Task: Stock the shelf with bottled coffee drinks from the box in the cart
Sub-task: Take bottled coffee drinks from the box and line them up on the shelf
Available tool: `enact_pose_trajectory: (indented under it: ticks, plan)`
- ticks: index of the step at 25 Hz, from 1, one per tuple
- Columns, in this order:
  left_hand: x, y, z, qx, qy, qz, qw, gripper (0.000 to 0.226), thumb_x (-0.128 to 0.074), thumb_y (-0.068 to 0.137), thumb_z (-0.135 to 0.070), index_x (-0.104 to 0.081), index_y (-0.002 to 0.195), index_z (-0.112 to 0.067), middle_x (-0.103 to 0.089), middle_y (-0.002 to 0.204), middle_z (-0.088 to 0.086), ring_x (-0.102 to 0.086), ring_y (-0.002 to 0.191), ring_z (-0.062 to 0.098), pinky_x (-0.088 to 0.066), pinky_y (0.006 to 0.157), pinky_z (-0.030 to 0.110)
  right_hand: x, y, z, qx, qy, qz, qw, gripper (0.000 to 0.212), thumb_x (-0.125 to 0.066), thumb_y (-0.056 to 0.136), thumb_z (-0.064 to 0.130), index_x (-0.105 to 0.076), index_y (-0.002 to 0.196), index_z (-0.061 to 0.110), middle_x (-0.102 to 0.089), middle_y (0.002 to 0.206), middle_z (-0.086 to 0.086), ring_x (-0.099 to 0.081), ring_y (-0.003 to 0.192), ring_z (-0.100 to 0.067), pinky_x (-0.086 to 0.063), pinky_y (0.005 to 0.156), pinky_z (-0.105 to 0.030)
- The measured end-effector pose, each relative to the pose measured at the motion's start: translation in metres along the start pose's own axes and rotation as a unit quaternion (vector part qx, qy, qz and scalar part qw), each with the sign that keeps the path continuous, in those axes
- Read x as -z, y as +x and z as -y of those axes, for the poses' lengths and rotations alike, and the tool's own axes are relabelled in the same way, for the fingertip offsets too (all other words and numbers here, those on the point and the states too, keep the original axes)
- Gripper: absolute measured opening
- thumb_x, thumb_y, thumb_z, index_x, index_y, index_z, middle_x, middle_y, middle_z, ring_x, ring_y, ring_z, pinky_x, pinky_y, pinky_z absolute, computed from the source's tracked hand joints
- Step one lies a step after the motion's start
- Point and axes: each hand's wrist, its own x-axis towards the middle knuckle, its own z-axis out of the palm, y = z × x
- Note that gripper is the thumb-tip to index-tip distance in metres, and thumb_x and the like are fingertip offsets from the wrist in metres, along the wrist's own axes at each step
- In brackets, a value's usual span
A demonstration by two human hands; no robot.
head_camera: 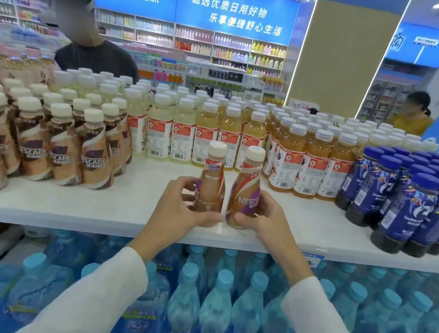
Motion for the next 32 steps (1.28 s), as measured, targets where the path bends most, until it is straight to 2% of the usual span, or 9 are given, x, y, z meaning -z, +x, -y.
enact_pose_trajectory:
  ticks: [2, 6, 9, 14, 17, 20, 24, 28, 32]
  plan:
    - [-0.001, 0.003, 0.004, -0.001, 0.001, -0.007, 1.0, 0.082, -0.098, 0.048, -0.052, -0.05, 0.114, -0.044, -0.061, 0.112, -0.021, -0.061, 0.098, -0.011, -0.052, 0.074, 0.009, -0.006, -0.002, -0.002, 0.016, -0.025, -0.032, 0.999, 0.067, -0.092, 0.061, 0.017, -0.062, 0.119, 0.029, -0.074, 0.112, 0.009, -0.069, 0.103, -0.006, -0.054, 0.086, -0.024]
    - [0.009, 0.013, 0.017, 0.023, -0.052, 0.035, 0.998, 0.054, -0.089, 0.077, -0.016, -0.051, 0.113, -0.031, -0.07, 0.113, -0.014, -0.069, 0.1, -0.002, -0.057, 0.097, 0.03, -0.02, -0.005, -0.001, 0.014, -0.098, -0.079, 0.992, 0.079, -0.096, 0.055, 0.046, -0.055, 0.121, 0.033, -0.068, 0.114, 0.018, -0.066, 0.1, 0.003, -0.055, 0.083, -0.02]
    - [0.014, 0.013, 0.019, 0.032, -0.068, 0.064, 0.995, 0.042, -0.077, 0.089, -0.009, -0.052, 0.117, -0.029, -0.072, 0.117, -0.009, -0.069, 0.106, 0.001, -0.054, 0.102, 0.034, -0.022, -0.004, 0.001, 0.009, -0.138, -0.071, 0.988, 0.086, -0.092, 0.049, 0.062, -0.053, 0.12, 0.035, -0.064, 0.116, 0.016, -0.063, 0.102, 0.001, -0.055, 0.084, -0.022]
    - [0.002, 0.006, 0.006, 0.022, -0.019, -0.004, 1.0, 0.078, -0.097, 0.055, -0.051, -0.054, 0.118, -0.033, -0.064, 0.114, -0.02, -0.065, 0.101, -0.002, -0.054, 0.078, 0.016, -0.009, -0.004, -0.004, 0.037, -0.041, -0.05, 0.997, 0.068, -0.096, 0.062, 0.036, -0.061, 0.12, 0.031, -0.072, 0.113, 0.015, -0.066, 0.106, 0.001, -0.056, 0.085, -0.019]
    - [-0.001, 0.006, 0.005, 0.015, 0.0, -0.033, 0.999, 0.066, -0.095, 0.066, -0.038, -0.058, 0.12, -0.032, -0.068, 0.111, -0.018, -0.066, 0.1, -0.003, -0.055, 0.082, 0.019, -0.006, -0.003, -0.003, 0.036, -0.03, -0.03, 0.998, 0.055, -0.091, 0.072, 0.022, -0.064, 0.118, 0.033, -0.074, 0.11, 0.021, -0.068, 0.105, 0.001, -0.055, 0.086, -0.015]
    - [0.003, 0.002, 0.008, 0.022, -0.01, -0.016, 1.0, 0.062, -0.092, 0.073, -0.029, -0.061, 0.127, -0.032, -0.071, 0.115, -0.018, -0.066, 0.103, -0.006, -0.056, 0.096, 0.026, -0.005, -0.006, 0.0, 0.028, -0.014, -0.013, 0.999, 0.065, -0.091, 0.073, 0.022, -0.061, 0.13, 0.028, -0.072, 0.117, 0.02, -0.065, 0.111, 0.003, -0.055, 0.093, -0.019]
    - [-0.004, -0.007, 0.003, 0.028, -0.001, -0.053, 0.998, 0.073, -0.096, 0.063, -0.045, -0.056, 0.124, -0.038, -0.069, 0.113, -0.025, -0.065, 0.1, -0.011, -0.054, 0.081, 0.01, -0.018, -0.013, 0.001, 0.036, -0.045, -0.07, 0.996, 0.069, -0.093, 0.07, 0.025, -0.062, 0.13, 0.032, -0.072, 0.116, 0.019, -0.066, 0.105, 0.006, -0.056, 0.085, -0.017]
    - [-0.003, 0.007, 0.007, 0.047, 0.024, -0.095, 0.994, 0.061, -0.093, 0.068, -0.038, -0.054, 0.115, -0.04, -0.066, 0.103, -0.026, -0.064, 0.087, -0.014, -0.047, 0.064, 0.002, -0.036, -0.004, 0.007, 0.034, -0.084, -0.107, 0.99, 0.064, -0.094, 0.067, 0.028, -0.065, 0.123, 0.038, -0.073, 0.107, 0.022, -0.066, 0.097, 0.008, -0.053, 0.075, -0.009]
    - [0.025, 0.047, 0.017, 0.053, 0.055, -0.075, 0.994, 0.055, -0.086, 0.079, -0.027, -0.057, 0.126, -0.029, -0.065, 0.113, -0.015, -0.062, 0.094, -0.004, -0.046, 0.075, 0.012, -0.064, 0.038, 0.018, 0.027, -0.109, -0.069, 0.991, 0.065, -0.092, 0.071, 0.025, -0.063, 0.13, 0.025, -0.072, 0.116, 0.012, -0.067, 0.101, -0.004, -0.058, 0.09, -0.027]
